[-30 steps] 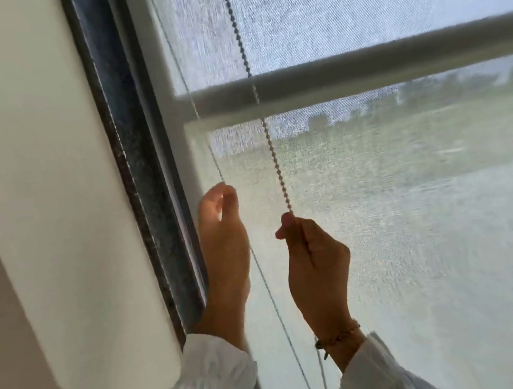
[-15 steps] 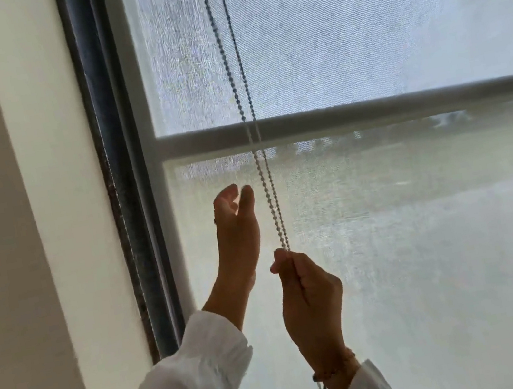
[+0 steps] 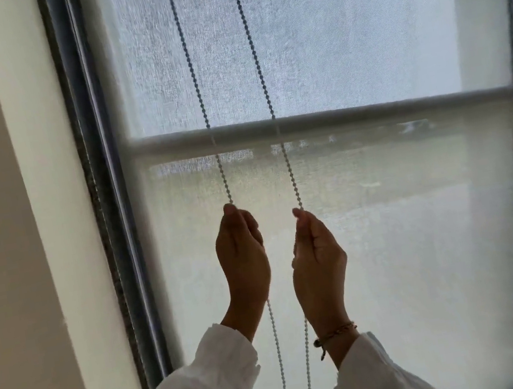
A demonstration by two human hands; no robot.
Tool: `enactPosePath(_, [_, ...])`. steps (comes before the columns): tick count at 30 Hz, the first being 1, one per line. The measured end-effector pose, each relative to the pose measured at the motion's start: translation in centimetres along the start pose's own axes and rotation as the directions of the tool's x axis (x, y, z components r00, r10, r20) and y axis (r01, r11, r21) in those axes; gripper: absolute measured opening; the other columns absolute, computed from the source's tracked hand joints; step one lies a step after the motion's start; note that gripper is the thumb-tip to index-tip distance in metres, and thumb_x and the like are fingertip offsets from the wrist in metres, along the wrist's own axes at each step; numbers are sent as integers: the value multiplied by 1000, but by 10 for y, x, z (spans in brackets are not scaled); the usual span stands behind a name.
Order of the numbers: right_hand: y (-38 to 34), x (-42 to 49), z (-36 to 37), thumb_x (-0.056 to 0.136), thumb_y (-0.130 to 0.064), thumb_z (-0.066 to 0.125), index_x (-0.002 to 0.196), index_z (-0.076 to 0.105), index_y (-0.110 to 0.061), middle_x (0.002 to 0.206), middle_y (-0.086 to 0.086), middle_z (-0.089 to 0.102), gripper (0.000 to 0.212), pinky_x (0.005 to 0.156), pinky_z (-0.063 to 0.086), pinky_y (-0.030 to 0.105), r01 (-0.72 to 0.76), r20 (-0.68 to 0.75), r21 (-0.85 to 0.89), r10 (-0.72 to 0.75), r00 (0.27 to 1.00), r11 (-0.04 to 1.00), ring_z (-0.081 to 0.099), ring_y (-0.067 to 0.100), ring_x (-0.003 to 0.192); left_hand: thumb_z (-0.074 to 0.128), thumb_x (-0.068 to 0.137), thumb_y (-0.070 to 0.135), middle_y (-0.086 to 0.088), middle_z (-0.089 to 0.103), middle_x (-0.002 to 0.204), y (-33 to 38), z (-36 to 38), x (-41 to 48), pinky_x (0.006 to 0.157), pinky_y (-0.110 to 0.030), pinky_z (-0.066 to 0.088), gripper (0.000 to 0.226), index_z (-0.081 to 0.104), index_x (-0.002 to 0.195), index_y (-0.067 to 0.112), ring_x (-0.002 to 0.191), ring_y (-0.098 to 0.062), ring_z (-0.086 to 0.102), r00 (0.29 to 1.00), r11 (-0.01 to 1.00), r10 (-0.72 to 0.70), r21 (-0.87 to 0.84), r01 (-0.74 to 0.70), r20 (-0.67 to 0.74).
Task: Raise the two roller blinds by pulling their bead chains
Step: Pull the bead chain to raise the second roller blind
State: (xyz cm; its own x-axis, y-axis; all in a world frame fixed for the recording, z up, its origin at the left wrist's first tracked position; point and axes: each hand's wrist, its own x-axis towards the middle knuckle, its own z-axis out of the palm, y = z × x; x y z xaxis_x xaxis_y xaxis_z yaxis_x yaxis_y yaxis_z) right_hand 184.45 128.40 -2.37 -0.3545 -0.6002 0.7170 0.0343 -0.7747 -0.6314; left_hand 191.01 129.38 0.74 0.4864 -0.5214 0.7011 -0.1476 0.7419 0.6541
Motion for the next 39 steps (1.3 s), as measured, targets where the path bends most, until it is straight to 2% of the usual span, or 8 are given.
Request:
enactPosePath(7, [-28, -8, 0, 93, -21, 49, 117, 54, -23, 116, -4, 54, 24, 80, 43, 8, -114, 17, 98, 113, 993, 989, 55, 2, 101, 29, 89, 43, 2, 41, 45, 10, -6, -43, 45, -26, 33, 44, 39, 59, 14, 42, -11, 38, 995, 992, 79, 94, -84, 59])
enactPosePath(10, [-46, 1, 6, 93, -18, 49, 102, 62, -20, 107, 5, 63, 16, 86, 50, 31, -155, 97, 249, 135, 986, 956, 61, 19, 99, 31, 91, 35, -7, 39, 49, 2, -23, -45, 46, -34, 30, 38, 36, 58, 19, 44, -18, 38, 985, 965, 151, 205, -165, 85])
enactPosePath(18, [-113, 23, 53, 95, -17, 46, 106, 56, -5, 87, 7, 59, 18, 65, 53, 33, -315, 477, 388, 104, 873, 866, 61, 20, 70, 18, 85, 65, 14, 32, 48, -34, -74, -75, 44, -15, 24, 41, 30, 61, 34, 42, -3, 39, 958, 918, 194, 306, -254, 213])
enactPosePath(21, [-116, 16, 74, 94, -27, 49, 88, 64, -10, 62, -1, 53, 23, 40, 35, 22, -298, 390, 251, 185, 902, 921, 42, 8, 44, 18, 88, 61, 17, 31, 48, -49, -97, -88, 44, -12, 22, 38, 32, 63, 36, 44, -1, 42, 948, 900, 128, 368, -234, 291])
enactPosePath(26, [-111, -20, 106, 95, -28, 46, 50, 44, -23, 43, -13, 41, 45, 45, 30, 12, 102, 115, -4, -100, 988, 995, 40, 1, 38, 48, 83, 52, 4, 50, 60, -49, -130, -83, 56, -28, 40, 26, 44, 67, 33, 52, -2, 50, 913, 965, -143, 259, 43, 383])
enactPosePath(33, [-116, -53, 115, 92, -22, 50, 51, 39, -26, 39, -14, 42, 43, 42, 29, 14, 240, 44, 40, -241, 969, 970, 37, 3, 37, 11, 82, 59, 15, 59, 106, -5, -161, -43, 99, -29, 30, 44, 50, 85, 40, 97, 0, 52, 792, 915, -391, 109, 387, 468])
enactPosePath(35, [-109, -71, 114, 90, -29, 50, 51, 40, -23, 39, -14, 42, 41, 41, 30, 20, 248, 38, 23, -249, 968, 968, 36, 3, 37, 12, 73, 64, 8, 48, 135, 19, -164, -22, 112, -35, 22, 54, 49, 104, 39, 122, -9, 44, 798, 910, -355, -15, 414, 486])
enactPosePath(39, [-84, -114, 109, 89, -50, 42, 56, 43, -18, 44, -12, 37, 47, 38, 32, 24, 274, 9, -72, -274, 962, 959, 36, 9, 39, 14, 90, 50, -1, 52, 129, 68, -169, 24, 108, -33, 32, 51, 45, 121, 23, 115, -14, 53, 811, 895, -234, -207, 395, 536])
